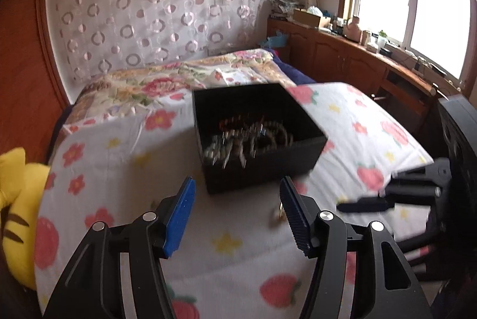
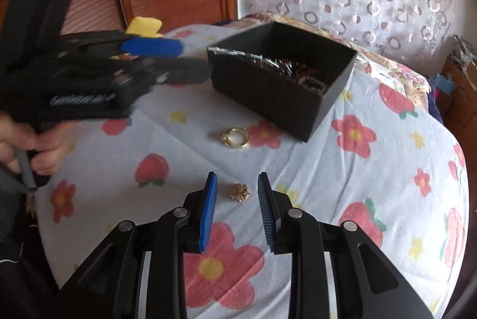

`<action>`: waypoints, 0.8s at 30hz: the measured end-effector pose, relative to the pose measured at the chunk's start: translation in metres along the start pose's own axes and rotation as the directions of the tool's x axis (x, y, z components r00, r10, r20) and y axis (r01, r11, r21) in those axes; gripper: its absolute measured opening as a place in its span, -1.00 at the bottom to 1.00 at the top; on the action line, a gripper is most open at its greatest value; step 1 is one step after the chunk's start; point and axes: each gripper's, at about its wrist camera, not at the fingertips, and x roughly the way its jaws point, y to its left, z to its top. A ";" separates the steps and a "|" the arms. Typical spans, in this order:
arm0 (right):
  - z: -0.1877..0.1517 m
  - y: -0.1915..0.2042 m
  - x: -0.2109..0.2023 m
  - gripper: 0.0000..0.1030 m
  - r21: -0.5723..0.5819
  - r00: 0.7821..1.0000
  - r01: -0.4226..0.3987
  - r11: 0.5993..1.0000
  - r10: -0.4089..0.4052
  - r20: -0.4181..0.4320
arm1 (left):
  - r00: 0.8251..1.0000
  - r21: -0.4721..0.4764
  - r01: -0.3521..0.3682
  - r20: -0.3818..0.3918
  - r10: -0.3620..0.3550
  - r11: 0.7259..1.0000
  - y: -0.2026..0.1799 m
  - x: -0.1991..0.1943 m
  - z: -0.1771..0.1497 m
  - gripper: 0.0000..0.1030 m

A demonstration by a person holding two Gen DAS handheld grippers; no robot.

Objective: Organize jewelry
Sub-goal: 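Grasp the gold ring with the left tool while the right grasps the gold flower earring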

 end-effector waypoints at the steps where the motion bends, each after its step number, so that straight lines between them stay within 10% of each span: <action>1: 0.001 -0.001 0.002 -0.41 0.002 1.000 0.005 1.000 -0.005 -0.007 | 1.000 -0.005 0.007 -0.009 -0.007 1.000 0.001 0.000 -0.005 0.09; 24: 0.005 -0.033 -0.019 -0.68 0.032 0.998 0.055 0.998 -0.057 0.037 | 0.987 0.110 0.083 -0.147 -0.067 0.990 -0.038 0.037 -0.024 -0.20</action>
